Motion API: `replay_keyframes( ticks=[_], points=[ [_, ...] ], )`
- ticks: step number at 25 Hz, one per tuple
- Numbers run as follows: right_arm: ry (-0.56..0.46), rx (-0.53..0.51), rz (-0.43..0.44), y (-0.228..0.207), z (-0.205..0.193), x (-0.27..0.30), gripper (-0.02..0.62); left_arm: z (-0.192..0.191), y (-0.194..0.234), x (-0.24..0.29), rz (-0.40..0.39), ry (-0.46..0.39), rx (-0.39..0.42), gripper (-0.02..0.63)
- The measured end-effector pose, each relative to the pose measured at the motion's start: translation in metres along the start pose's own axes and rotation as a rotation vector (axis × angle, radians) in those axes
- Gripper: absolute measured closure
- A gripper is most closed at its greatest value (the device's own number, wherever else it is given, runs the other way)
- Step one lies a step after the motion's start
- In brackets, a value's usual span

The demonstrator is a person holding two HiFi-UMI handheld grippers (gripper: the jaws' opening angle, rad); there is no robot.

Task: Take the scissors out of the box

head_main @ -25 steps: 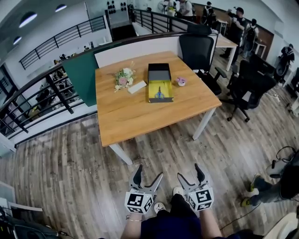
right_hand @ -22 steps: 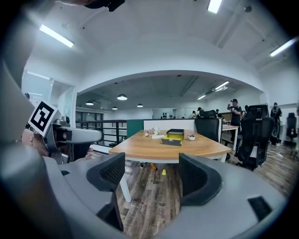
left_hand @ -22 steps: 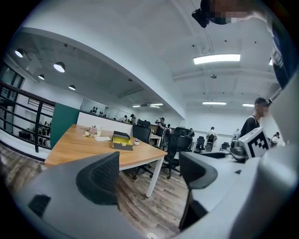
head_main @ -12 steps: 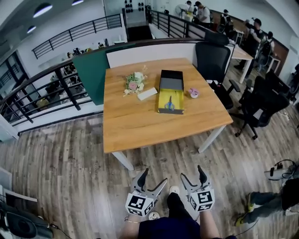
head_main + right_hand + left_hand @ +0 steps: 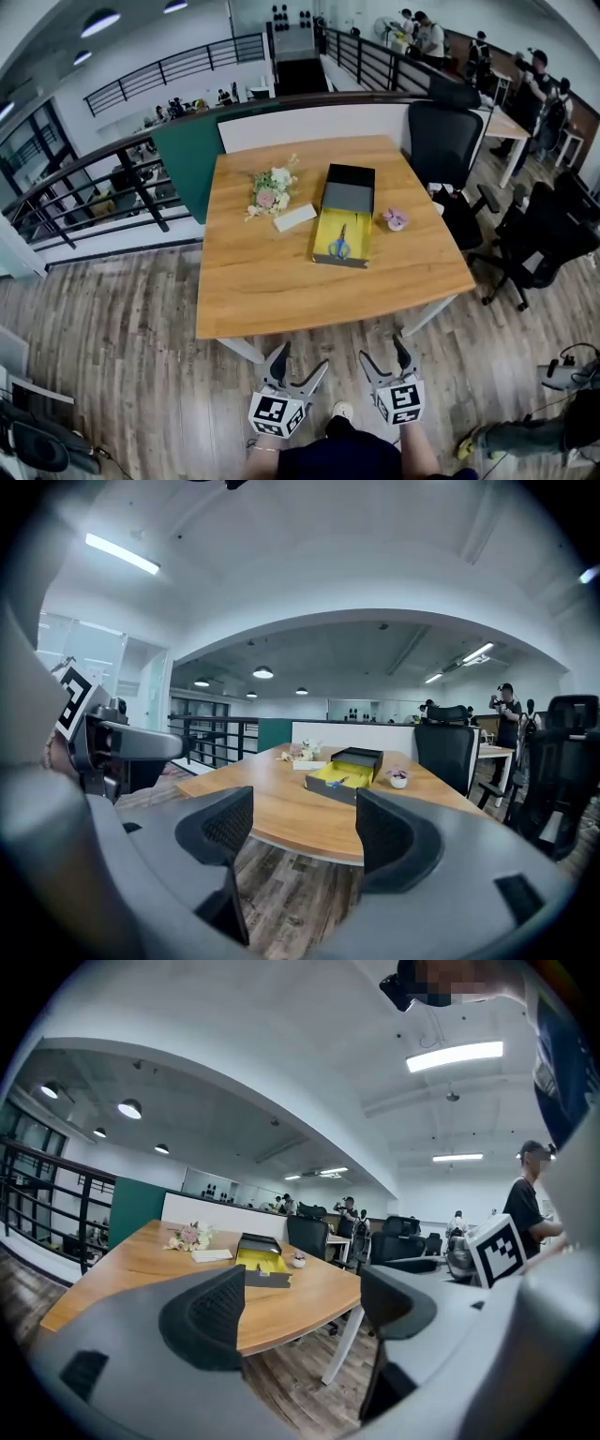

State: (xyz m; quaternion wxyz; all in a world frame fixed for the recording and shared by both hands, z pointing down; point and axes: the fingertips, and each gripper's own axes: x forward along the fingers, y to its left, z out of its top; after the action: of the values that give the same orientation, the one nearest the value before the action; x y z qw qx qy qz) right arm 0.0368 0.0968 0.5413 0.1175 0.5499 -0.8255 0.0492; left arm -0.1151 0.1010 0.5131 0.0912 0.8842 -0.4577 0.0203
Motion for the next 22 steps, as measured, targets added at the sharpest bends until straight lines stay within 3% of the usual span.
replay_keyframes(
  ticks=[10,22],
  points=[
    [0.019,0.003,0.002,-0.073,-0.003,0.035,0.277,-0.005,-0.015,0.085,-0.001,0.05,-0.027,0.221],
    [0.061,0.029,-0.002,-0.084,-0.016,0.053,0.276,-0.015,-0.004,0.115,0.007,0.101,-0.052,0.221]
  ],
)
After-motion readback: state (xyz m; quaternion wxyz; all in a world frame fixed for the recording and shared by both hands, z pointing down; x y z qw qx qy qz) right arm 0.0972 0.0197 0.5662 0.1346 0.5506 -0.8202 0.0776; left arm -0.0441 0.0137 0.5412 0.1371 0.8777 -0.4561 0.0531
